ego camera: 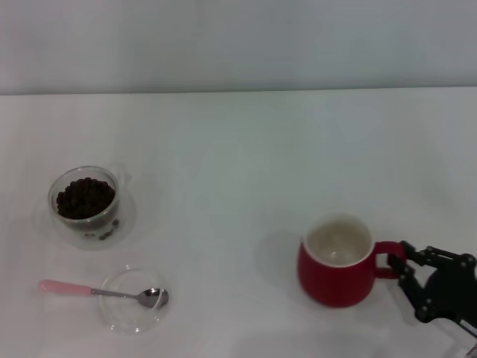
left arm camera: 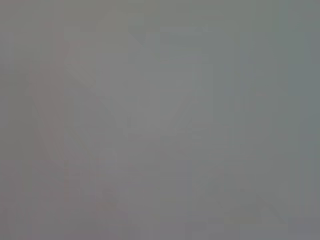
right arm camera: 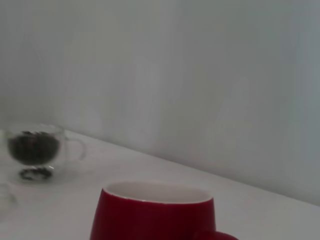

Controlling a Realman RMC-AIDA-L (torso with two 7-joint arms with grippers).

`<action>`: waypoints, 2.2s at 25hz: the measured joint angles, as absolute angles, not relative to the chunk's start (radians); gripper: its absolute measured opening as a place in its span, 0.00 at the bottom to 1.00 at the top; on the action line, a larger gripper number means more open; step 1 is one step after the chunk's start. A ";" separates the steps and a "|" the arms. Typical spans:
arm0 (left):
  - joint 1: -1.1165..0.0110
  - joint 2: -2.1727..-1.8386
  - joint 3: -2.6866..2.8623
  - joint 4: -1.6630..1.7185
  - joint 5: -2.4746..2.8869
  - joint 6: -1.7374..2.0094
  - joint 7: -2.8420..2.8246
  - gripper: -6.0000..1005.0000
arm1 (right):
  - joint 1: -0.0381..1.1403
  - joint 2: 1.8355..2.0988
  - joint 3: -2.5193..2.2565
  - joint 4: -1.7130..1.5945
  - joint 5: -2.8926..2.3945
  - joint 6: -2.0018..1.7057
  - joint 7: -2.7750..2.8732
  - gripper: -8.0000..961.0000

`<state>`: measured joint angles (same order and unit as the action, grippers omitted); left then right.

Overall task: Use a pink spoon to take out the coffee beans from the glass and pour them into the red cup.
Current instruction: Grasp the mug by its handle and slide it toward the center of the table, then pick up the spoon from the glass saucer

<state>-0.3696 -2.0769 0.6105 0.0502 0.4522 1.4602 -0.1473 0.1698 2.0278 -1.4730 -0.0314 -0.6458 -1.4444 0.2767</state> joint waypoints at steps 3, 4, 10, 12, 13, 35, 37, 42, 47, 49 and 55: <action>-0.370 -2.077 0.611 0.051 0.451 1.460 -0.147 0.88 | 0.171 2.028 -1.521 -0.067 -0.646 -1.438 0.313 0.20; -0.370 -2.077 0.610 0.051 0.451 1.460 -0.147 0.88 | 0.173 2.028 -1.536 -0.078 -0.646 -1.436 0.323 0.20; -0.370 -2.077 0.610 0.054 0.451 1.460 -0.147 0.88 | 0.178 2.028 -1.642 -0.168 -0.637 -1.397 0.399 0.19; -0.370 -2.077 0.611 0.054 0.451 1.460 -0.147 0.88 | 0.179 2.028 -1.676 -0.202 -0.636 -1.366 0.423 0.19; -0.370 -2.077 0.610 0.054 0.451 1.460 -0.147 0.88 | 0.179 2.028 -1.697 -0.221 -0.633 -1.348 0.431 0.19; -0.354 -2.079 0.609 0.054 0.428 1.468 -0.147 0.88 | 0.193 2.021 -1.924 -0.316 -0.496 -1.219 0.436 0.27; -0.354 -2.079 0.609 0.054 0.428 1.468 -0.147 0.88 | 0.190 2.020 -1.916 -0.311 -0.494 -1.219 0.436 0.30; -0.354 -2.078 0.609 0.054 0.428 1.468 -0.147 0.88 | 0.186 2.017 -1.896 -0.303 -0.492 -1.226 0.439 0.40; -0.352 -2.077 0.609 0.054 0.428 1.468 -0.147 0.88 | 0.183 2.004 -1.885 -0.255 -0.492 -1.333 0.440 0.53; -0.350 -2.077 0.609 0.054 0.428 1.467 -0.147 0.88 | 0.185 1.996 -1.865 -0.215 -0.492 -1.413 0.443 0.58; -0.345 -2.078 0.609 0.046 0.428 1.468 -0.165 0.88 | 0.183 1.953 -1.782 -0.112 -0.491 -1.664 0.444 0.66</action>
<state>-0.3449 -2.0785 0.6090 0.0463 0.4279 1.4682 -0.1654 0.1830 1.9532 -1.7818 -0.1124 -0.4910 -1.6643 0.4443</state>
